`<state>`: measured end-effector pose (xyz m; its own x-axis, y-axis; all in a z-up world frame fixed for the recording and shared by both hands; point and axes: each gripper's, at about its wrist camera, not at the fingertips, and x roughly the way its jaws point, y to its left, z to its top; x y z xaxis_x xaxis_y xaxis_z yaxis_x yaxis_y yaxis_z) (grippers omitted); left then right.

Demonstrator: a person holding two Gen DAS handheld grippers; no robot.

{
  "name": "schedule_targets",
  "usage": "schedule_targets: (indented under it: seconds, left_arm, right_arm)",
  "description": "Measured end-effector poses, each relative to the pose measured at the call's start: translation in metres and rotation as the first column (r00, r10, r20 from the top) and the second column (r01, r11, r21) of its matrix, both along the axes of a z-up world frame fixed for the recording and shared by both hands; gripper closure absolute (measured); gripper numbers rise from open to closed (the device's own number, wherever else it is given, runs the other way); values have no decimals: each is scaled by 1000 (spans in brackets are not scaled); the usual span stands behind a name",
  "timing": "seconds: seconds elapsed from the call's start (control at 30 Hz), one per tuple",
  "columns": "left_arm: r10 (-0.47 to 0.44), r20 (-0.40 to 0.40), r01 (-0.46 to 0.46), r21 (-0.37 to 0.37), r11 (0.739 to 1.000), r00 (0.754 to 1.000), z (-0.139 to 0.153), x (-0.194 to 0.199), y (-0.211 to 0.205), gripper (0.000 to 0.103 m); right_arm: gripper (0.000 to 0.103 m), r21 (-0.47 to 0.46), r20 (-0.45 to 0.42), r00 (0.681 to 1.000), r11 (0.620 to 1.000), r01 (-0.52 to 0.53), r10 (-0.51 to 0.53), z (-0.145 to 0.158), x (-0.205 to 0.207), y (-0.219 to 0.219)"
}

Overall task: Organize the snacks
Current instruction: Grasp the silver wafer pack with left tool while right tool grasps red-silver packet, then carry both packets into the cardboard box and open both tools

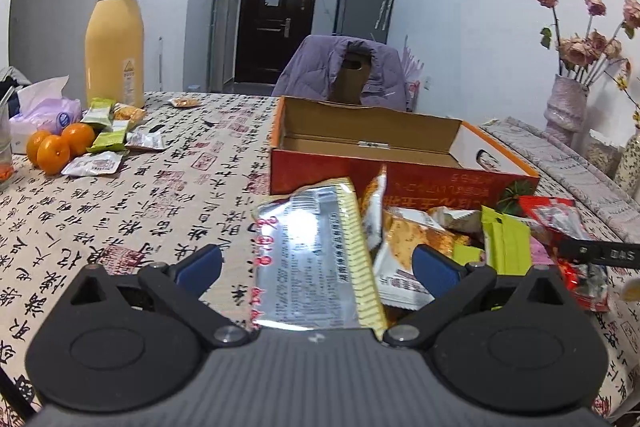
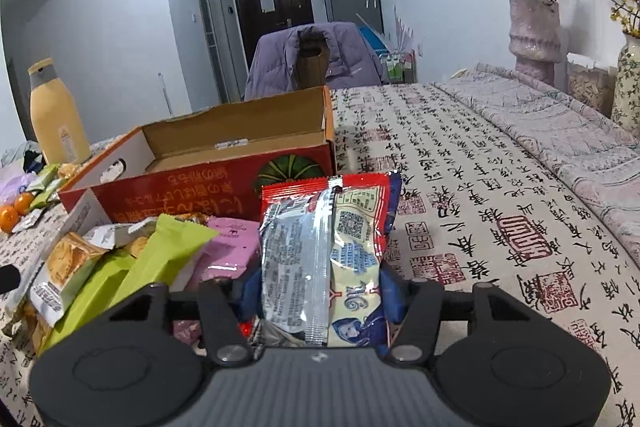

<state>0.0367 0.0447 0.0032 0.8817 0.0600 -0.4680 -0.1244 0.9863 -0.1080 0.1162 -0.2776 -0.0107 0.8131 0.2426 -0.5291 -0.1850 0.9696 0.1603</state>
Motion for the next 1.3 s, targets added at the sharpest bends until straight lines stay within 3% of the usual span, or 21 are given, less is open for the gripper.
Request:
schedule_targets:
  seconds: [0.27,0.53,0.6,0.67,0.8,1.07,1.3]
  left_arm:
    - [34,-76,-39,-63,997,997,-5,21,24,0]
    - [1,-151,-21,-129,991,989,-18,44,27,0]
    - [-9,-172,-14,-134,991,985,-22,46,25,7]
    - [-19,-193,-10,-148,989,981,-27,46,26,22]
    - [-24,-172,-4,-160,987,985,-27,37,27,27]
    - [-27,-135,1,-185,983,991,-23,24,35,51]
    - [1,-72,-8,-96,995,997,-10,10,33,54]
  right_arm:
    - [46,21,47,999,1000,6,-7,11,-20,1]
    - [46,24,42,999,1000,-3,2,11,-30,7]
    - [46,23,44,999,1000,-3,2,11,-34,7]
    - [46,25,43,999,1000,1,-2,11,-35,7]
    - [46,28,41,999,1000,0,-1,11,-36,6]
    - [46,31,38,999,999,-13,12,10,-40,10]
    - [46,32,45,999,999,-21,20,13,-41,11]
